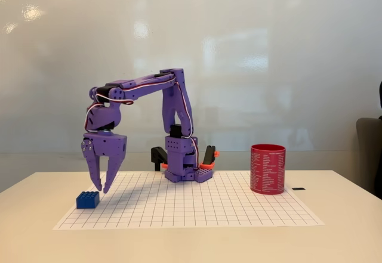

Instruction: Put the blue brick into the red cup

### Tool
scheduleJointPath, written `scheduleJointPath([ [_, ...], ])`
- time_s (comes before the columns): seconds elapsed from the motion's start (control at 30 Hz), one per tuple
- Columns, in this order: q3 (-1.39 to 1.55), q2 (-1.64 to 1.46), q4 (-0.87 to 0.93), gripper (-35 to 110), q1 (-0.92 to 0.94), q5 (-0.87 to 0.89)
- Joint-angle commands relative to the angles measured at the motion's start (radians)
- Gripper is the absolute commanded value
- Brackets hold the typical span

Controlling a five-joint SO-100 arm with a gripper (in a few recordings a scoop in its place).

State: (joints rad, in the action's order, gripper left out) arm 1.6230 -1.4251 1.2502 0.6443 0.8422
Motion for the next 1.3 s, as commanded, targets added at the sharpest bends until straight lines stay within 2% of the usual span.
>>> scheduleJointPath([
  [0.0,-0.138,-0.038,0.035,0,0.049,-0.014],
  [0.37,-0.448,0.189,0.222,0,0.132,-0.150],
  [0.83,-0.430,0.172,0.304,0,0.179,-0.227],
  [0.9,-0.419,0.173,0.304,1,0.175,-0.288],
  [0.93,-0.413,0.172,0.308,10,0.164,-0.314],
  [0.97,-0.400,0.169,0.311,27,0.156,-0.318],
  [1.0,-0.377,0.166,0.311,55,0.149,-0.301],
  [1.27,-0.284,0.164,0.253,57,0.127,-0.273],
])
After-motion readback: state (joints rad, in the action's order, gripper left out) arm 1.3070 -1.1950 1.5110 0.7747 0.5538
